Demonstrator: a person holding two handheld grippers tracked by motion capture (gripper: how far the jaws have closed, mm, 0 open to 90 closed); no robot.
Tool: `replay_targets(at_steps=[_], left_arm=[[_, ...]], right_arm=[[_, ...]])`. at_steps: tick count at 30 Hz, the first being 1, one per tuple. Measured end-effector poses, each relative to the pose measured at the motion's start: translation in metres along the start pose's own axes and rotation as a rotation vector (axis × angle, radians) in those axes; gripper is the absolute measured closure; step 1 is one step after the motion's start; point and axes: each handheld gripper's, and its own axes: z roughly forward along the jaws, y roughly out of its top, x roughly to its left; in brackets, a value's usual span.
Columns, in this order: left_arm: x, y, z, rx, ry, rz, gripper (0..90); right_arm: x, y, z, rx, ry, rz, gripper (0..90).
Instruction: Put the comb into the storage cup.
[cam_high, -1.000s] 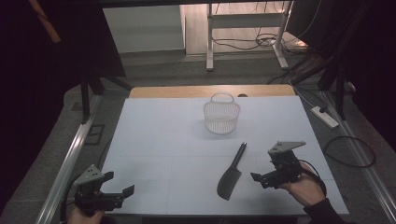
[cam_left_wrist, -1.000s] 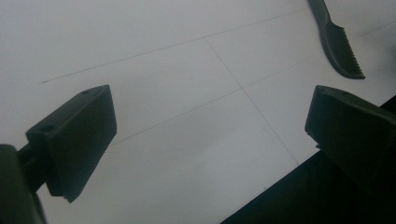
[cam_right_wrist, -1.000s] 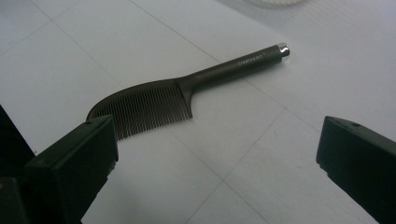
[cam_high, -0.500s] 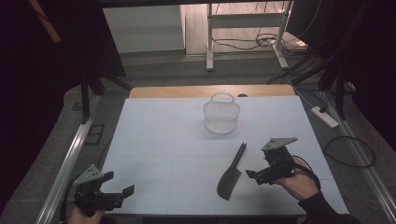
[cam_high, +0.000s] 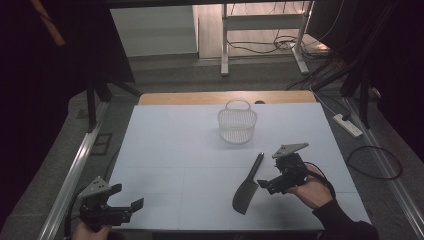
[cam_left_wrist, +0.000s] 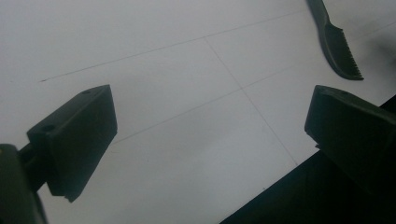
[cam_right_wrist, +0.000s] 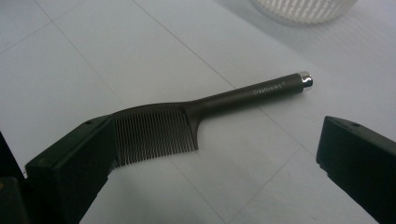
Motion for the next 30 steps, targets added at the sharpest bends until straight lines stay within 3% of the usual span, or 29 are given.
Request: replay_targets(at_steps=[17, 30], left_arm=[[0.000, 0.000, 0.000, -0.002, -0.002, 0.000, 3.4], [0.000, 0.000, 0.000, -0.001, -0.002, 0.001, 3.5]], right_arm=[[0.001, 0.014, 0.016, 0.007, 0.010, -0.016, 0.0], [-0.002, 0.025, 0.029, 0.040, 0.019, 0.018, 0.0]])
